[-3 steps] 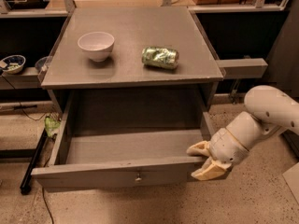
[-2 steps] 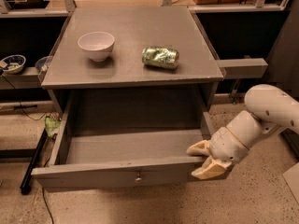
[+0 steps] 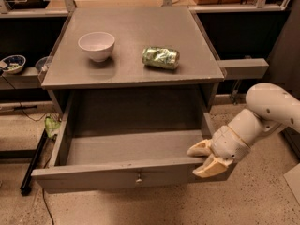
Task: Open top drawer
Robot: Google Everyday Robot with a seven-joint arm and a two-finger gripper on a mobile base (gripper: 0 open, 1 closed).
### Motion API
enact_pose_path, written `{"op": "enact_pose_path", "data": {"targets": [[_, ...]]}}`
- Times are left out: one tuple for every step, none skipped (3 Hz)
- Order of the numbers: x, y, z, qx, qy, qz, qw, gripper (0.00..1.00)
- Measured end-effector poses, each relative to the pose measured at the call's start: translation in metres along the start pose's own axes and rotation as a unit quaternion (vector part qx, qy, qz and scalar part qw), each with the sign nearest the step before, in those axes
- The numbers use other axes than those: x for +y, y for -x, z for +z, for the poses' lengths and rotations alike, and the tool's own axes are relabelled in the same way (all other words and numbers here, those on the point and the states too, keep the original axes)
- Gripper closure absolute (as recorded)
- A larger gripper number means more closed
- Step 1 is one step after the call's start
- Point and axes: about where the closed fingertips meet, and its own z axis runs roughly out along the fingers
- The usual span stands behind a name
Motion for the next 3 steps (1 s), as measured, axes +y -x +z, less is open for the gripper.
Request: {"op": "enact_pose_path", "data": {"targets": [[-0.0005, -0.0009, -0.0014, -0.005, 0.005, -0.001, 1.0000, 1.00], [-0.0036, -0.0012, -0.0031, -0.005, 0.005, -0.001, 1.0000, 1.00], [-0.0076, -0.0012, -0.0050, -0.005, 0.005, -0.001, 1.0000, 1.00]]}}
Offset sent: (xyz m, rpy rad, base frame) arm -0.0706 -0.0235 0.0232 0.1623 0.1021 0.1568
